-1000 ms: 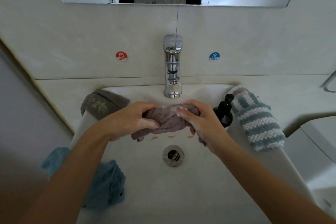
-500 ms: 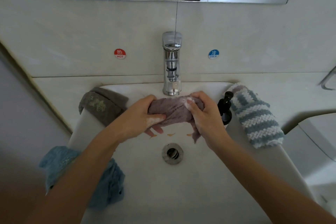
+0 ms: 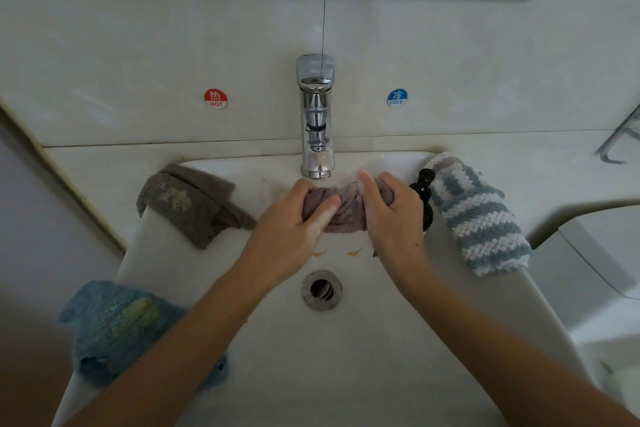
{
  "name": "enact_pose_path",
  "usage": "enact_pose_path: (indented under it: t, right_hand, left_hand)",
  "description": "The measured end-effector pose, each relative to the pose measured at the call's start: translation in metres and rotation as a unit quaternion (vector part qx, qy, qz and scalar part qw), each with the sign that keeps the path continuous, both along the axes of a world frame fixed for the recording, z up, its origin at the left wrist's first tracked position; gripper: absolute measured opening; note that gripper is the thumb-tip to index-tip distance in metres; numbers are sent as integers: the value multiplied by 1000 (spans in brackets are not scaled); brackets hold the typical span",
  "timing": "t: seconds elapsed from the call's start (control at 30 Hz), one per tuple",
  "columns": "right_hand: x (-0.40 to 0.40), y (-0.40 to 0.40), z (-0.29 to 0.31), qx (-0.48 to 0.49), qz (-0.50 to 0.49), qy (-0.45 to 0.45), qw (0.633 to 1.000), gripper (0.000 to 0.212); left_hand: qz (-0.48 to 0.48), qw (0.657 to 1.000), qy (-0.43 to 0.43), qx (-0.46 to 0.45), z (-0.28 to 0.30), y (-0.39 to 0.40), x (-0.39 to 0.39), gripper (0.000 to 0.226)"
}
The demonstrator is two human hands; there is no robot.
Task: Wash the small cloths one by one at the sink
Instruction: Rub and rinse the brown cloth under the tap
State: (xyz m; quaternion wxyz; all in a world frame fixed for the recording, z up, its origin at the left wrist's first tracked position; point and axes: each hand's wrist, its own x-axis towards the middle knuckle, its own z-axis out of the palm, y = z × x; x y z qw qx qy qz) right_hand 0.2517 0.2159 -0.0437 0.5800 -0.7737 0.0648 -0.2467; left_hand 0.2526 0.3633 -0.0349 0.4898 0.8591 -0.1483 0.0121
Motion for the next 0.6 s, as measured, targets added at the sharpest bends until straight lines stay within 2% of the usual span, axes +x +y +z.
enact_pose_path:
  t: [0.07, 0.13, 0.23, 0.33, 0.43, 0.6]
  right_hand:
    - [-2, 9, -2, 29, 16, 1, 999, 44]
    - [-10, 23, -3, 60, 60, 2, 996, 47]
    - [-20, 39, -4, 62, 101, -18, 993, 51]
    - [-12, 32, -3, 118, 69, 18, 990, 47]
    - [-13, 32, -1, 164, 64, 56, 983, 43]
    - [-27, 40, 0, 155, 131, 48, 978, 39]
  left_hand:
    - [73, 995, -67, -1, -5, -10, -4, 26]
    - [119, 989, -90, 2, -9, -17, -5, 36]
    - [136, 987, -87, -11, -15, -20, -7, 42]
    - [110, 986, -122, -18, -21, -27, -22, 39]
    - [115, 988, -77, -72, -20, -32, -17, 41]
    - [158, 984, -56, -58, -18, -24, 1, 44]
